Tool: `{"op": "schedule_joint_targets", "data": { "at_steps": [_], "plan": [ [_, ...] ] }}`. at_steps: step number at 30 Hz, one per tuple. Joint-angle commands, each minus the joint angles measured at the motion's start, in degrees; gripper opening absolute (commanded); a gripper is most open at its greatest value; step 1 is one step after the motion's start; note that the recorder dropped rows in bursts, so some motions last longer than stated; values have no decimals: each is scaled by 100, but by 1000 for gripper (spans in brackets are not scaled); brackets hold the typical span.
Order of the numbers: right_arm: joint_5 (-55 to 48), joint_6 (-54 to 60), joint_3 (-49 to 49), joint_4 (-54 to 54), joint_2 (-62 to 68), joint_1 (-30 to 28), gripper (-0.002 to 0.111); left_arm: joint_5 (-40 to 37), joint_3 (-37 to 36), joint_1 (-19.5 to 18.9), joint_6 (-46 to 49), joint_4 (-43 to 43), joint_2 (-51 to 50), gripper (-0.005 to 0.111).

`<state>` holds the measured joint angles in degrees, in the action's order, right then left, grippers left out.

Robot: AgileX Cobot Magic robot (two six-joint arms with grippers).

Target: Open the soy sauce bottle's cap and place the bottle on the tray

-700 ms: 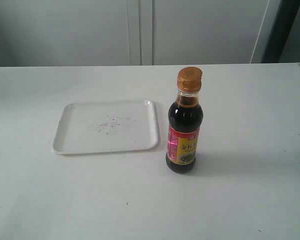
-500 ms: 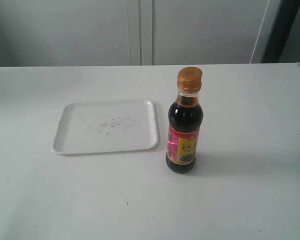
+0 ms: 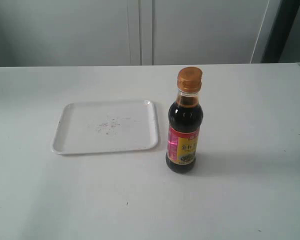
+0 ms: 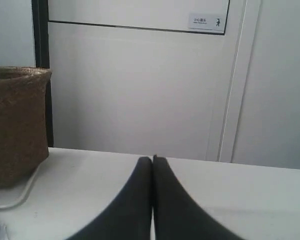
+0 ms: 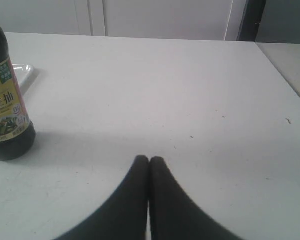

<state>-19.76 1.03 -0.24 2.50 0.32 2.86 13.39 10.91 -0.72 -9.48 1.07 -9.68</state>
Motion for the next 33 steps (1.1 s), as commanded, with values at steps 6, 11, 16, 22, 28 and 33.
{"op": "schedule_joint_targets", "data": {
  "at_steps": [6, 11, 16, 22, 28, 33],
  "plan": [
    [15, 23, 24, -39, -32, 6, 0, 2339, 920, 42, -3407, -3887, -2448, 0],
    [15, 23, 24, -39, -32, 6, 0, 3160, 1378, 42, -3899, -4717, -3634, 0],
    [15, 23, 24, -39, -32, 6, 0, 3451, 1585, 42, -4094, -5121, -4274, 0],
    [15, -25, 24, -39, -32, 6, 0, 3649, 1847, 476, -4108, -5455, -4731, 0],
    [15, -72, 24, -39, -32, 6, 0, 3591, 2231, 1175, -3959, -5512, -5202, 0],
    [15, -72, 24, -39, -32, 6, 0, 3787, 2491, 1621, -3970, -5512, -5560, 0]
  ]
}}
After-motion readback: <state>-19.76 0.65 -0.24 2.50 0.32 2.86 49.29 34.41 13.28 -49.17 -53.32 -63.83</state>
